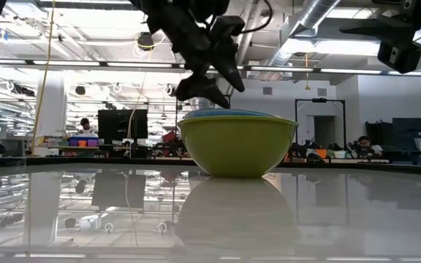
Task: Nest bowls inside each other
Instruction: Stack the red bowl on the green transparent bowl, then return to Home Position
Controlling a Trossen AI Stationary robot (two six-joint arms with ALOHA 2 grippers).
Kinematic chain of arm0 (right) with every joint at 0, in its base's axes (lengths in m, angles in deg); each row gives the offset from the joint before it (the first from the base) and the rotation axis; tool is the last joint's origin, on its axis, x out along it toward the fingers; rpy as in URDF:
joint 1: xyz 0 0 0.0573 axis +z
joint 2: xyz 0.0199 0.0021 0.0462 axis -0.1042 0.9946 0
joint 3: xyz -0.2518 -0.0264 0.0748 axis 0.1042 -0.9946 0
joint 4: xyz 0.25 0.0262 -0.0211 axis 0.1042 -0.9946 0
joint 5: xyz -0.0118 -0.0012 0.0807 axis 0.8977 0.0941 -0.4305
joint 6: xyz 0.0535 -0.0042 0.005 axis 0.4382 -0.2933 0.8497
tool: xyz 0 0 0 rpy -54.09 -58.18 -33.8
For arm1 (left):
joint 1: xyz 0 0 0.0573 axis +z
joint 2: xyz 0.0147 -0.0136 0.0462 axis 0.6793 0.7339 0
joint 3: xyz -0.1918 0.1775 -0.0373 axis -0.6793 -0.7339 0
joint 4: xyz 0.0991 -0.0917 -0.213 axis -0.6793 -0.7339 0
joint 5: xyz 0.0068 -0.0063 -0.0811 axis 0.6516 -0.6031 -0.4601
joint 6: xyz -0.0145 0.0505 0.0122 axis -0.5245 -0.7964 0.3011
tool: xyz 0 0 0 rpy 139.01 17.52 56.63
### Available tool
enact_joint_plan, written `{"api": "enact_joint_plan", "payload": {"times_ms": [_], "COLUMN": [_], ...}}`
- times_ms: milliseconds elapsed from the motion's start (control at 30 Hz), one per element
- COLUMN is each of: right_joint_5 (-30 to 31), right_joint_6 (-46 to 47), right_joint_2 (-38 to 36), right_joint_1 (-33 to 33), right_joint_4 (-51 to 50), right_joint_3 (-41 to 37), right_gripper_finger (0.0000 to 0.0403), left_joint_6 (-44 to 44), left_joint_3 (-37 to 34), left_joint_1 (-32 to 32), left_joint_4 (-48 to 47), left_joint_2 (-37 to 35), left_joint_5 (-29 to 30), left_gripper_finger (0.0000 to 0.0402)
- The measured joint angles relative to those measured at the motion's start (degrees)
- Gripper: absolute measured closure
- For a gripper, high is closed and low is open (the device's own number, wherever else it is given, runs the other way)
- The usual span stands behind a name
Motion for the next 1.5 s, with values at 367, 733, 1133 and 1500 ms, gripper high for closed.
{"api": "enact_joint_plan", "payload": {"times_ms": [367,733,1133,1500], "right_joint_5": [0.0,0.0,0.0,0.0], "right_joint_6": [0.0,0.0,0.1,-3.8], "right_joint_2": [0.0,0.0,0.0,0.0], "right_joint_1": [0.0,0.0,0.4,0.4], "right_joint_4": [0.0,-0.5,0.2,4.6], "right_joint_3": [0.0,0.0,0.0,0.0], "right_gripper_finger": [0.0198,0.0198,0.0198,0.0198], "left_joint_6": [-2.5,4.5,8.7,5.4], "left_joint_3": [-5.5,-15.8,-22.4,-24.0], "left_joint_1": [-5.1,-12.7,-14.4,-14.8], "left_joint_4": [3.1,16.9,24.2,29.8], "left_joint_2": [-1.3,-7.4,-7.0,-11.0], "left_joint_5": [4.1,12.4,14.7,19.6], "left_gripper_finger": [0.0377,0.0401,0.0402,0.0401]}}
